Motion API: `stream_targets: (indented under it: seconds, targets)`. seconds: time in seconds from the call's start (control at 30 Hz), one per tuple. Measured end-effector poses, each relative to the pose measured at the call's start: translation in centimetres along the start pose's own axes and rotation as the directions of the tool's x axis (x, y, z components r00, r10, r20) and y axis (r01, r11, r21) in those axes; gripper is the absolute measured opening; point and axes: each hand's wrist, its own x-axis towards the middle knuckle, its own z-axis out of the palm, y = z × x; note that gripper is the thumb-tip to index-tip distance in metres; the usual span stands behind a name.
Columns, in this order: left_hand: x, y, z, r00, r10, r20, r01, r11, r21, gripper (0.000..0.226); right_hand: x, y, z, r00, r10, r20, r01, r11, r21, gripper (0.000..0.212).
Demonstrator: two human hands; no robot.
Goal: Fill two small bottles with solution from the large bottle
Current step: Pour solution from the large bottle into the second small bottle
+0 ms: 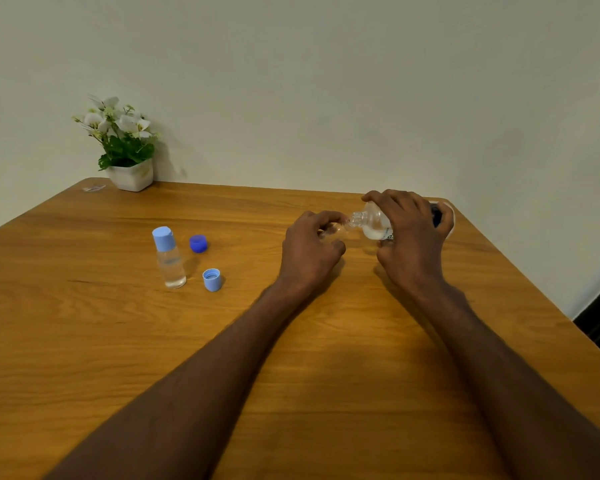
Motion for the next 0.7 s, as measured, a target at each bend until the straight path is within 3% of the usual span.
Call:
stream_targets:
  seconds: [0.7]
  targets:
    - [-0.1,0.22,-0.09,1.0,-0.021,0.016,0.021,1.0,-0.012,0.047,0.03,0.05,-0.01,1.0,0.001,0.001,-0.001,1.0,0.01,0.086]
